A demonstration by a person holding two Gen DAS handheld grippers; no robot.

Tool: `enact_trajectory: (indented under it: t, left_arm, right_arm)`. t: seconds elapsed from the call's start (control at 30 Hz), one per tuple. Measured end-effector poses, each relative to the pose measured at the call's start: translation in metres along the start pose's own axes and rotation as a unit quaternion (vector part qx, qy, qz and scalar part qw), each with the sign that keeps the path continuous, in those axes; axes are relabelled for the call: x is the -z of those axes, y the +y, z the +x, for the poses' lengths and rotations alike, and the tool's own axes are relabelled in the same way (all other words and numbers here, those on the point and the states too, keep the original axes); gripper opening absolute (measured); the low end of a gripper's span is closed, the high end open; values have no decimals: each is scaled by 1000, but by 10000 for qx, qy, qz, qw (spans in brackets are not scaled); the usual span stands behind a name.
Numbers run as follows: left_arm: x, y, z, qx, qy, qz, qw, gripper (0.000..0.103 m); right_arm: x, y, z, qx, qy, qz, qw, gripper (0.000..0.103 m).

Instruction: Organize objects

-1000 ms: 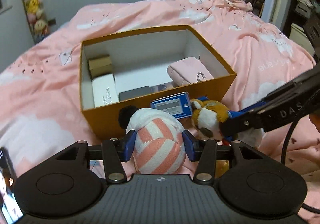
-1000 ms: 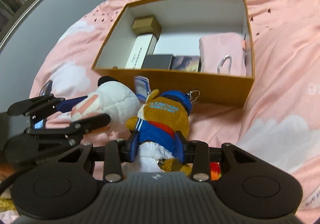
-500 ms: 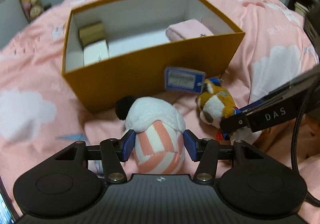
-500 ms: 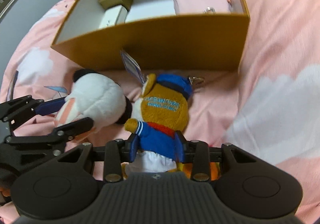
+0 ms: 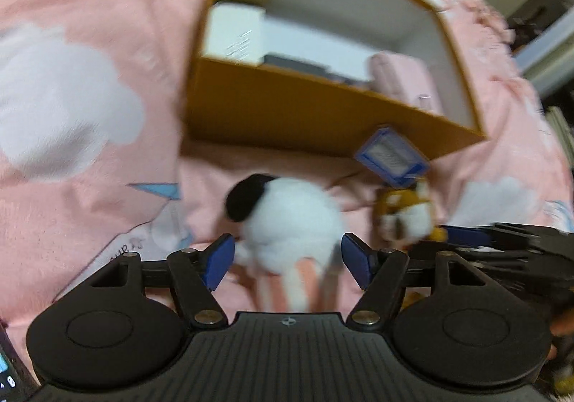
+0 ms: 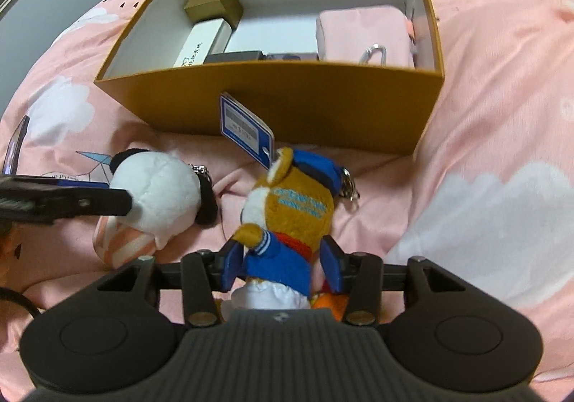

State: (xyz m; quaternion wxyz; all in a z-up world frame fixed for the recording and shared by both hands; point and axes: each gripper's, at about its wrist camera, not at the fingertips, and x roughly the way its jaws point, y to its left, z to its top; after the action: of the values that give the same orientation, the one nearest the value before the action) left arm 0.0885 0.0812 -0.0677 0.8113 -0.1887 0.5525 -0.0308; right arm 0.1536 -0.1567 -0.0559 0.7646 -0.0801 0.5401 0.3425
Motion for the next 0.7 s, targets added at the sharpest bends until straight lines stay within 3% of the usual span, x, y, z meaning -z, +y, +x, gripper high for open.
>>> enact_trajectory:
  t: [0.17, 0.3, 0.7]
  left_arm:
    - [-3, 6, 15, 277, 230, -168, 9992, 83]
    - [-5, 5, 19, 363, 276, -254, 9986, 79]
    - [-3, -9, 29, 88, 279, -260, 9992, 79]
  right_arm:
    - [-10, 7, 6, 32, 85, -258, 9996, 52]
    - [-15, 13, 14, 37, 253, -404, 9989, 58]
    - [-18, 41, 25, 150, 414, -724, 9964, 68]
